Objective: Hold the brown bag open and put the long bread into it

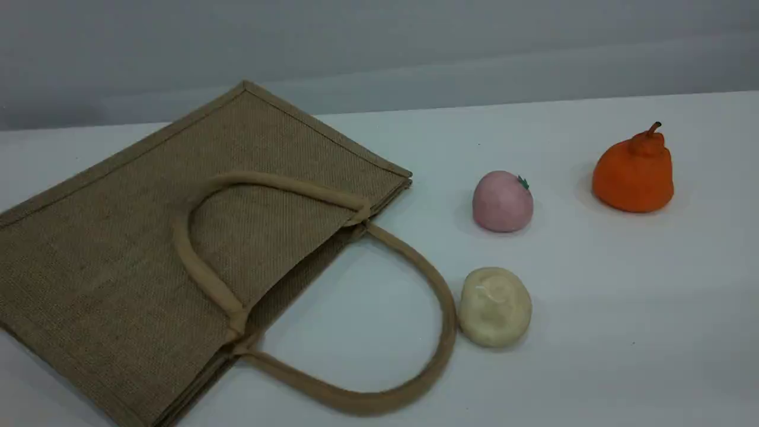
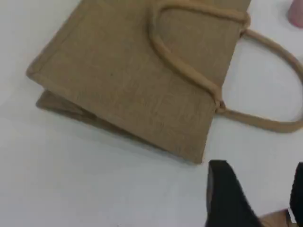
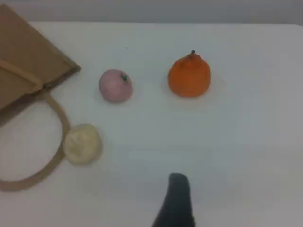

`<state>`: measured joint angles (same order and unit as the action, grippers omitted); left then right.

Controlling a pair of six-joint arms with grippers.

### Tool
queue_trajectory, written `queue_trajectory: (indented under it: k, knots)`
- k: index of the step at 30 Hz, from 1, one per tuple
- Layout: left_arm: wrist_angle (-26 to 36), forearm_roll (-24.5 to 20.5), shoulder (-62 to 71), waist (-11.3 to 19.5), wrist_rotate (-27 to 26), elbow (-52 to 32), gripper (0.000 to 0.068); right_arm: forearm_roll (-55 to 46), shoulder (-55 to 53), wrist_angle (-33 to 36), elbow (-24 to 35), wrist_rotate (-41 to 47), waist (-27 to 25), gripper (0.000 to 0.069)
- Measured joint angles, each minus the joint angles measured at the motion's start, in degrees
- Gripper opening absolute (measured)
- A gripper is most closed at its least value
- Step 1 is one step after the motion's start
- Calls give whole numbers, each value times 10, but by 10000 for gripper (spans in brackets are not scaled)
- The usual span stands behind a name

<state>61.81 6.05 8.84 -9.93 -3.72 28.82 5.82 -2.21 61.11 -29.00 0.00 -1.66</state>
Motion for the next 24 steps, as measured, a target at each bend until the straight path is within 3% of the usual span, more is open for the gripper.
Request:
queue_trajectory:
  k: [17, 24]
  knots:
    - [1, 1, -1, 3, 0, 1, 309, 2, 22, 0, 0, 0, 0, 554]
    - [1, 1, -28, 79, -2, 1, 307, 2, 22, -1, 0, -3, 0, 554]
